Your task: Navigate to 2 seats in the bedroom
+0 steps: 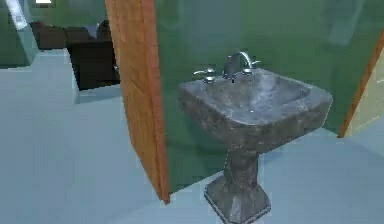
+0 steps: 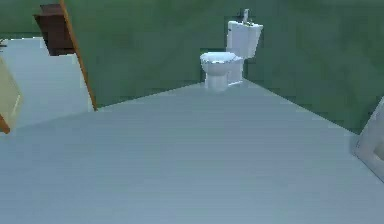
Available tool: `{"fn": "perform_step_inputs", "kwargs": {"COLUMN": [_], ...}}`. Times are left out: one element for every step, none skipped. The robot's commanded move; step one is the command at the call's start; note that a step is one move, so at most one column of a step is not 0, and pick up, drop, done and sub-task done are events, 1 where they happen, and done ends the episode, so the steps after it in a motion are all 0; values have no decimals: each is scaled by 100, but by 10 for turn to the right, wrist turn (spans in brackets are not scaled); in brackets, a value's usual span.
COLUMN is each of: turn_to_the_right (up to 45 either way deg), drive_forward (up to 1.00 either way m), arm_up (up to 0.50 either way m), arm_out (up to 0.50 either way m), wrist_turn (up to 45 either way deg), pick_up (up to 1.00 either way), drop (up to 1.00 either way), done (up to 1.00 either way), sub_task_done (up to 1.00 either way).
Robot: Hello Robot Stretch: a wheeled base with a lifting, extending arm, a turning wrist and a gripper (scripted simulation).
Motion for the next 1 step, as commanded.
{"fn": "perform_step_inputs", "kwargs": {"turn_to_the_right": [-420], "drive_forward": [0], "arm_up": [0], "arm_out": [0], "wrist_turn": [0], "pick_up": [0], "drop": [0], "done": [0], "sub_task_done": [0]}}
